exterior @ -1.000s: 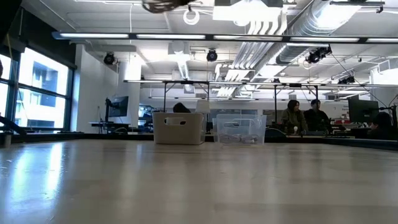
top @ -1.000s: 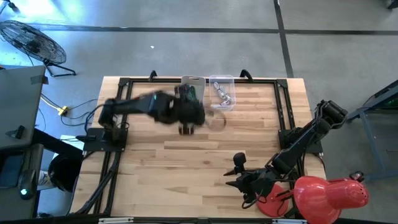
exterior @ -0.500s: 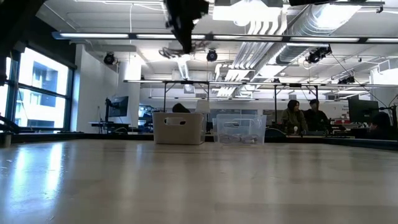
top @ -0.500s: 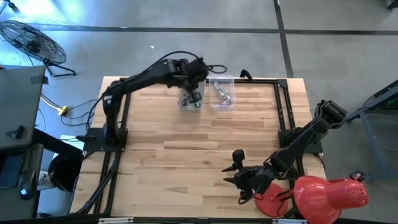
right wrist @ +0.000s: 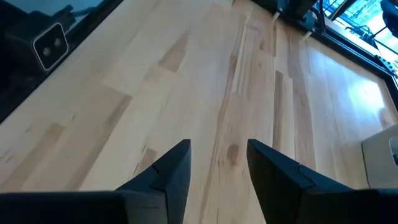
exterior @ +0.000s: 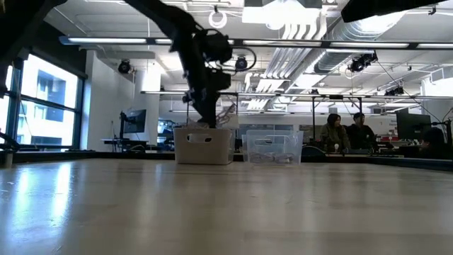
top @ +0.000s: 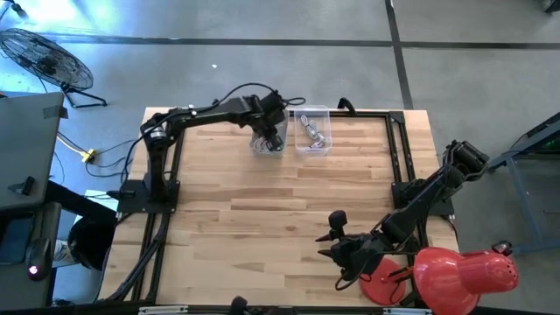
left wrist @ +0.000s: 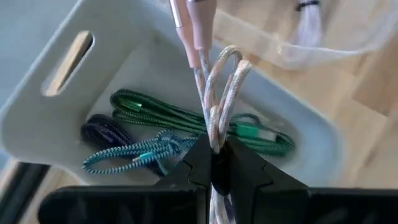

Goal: Pick & Place USB Port
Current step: Put the pink and gray charger cable into the gray bin

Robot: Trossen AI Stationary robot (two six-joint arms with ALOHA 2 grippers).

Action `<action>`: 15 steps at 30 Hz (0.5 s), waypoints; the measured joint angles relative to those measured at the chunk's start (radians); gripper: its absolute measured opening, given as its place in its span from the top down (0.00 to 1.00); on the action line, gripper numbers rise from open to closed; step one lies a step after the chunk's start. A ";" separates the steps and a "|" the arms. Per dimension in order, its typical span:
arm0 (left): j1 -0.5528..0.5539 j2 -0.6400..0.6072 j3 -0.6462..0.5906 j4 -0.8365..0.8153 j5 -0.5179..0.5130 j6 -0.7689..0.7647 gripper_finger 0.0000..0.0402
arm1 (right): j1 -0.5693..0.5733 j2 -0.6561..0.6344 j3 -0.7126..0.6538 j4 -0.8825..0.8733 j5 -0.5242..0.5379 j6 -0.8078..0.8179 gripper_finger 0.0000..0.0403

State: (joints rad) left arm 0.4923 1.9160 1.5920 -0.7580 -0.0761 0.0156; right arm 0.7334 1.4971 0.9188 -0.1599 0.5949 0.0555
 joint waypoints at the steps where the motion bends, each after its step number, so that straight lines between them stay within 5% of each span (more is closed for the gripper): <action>1: 0.009 0.000 -0.024 0.034 0.019 -0.008 0.94 | 0.000 0.000 0.000 -0.003 0.000 0.000 0.63; 9: 0.041 0.000 -0.063 0.124 0.069 -0.025 0.93 | -0.010 0.000 0.000 -0.028 0.000 -0.008 0.63; 15: 0.038 -0.001 -0.054 0.133 0.037 -0.044 0.73 | -0.047 0.000 0.000 -0.041 0.000 -0.011 0.63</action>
State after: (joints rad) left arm 0.5301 1.9152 1.5375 -0.6246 -0.0392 -0.0281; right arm 0.6863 1.4971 0.9188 -0.2005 0.5949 0.0441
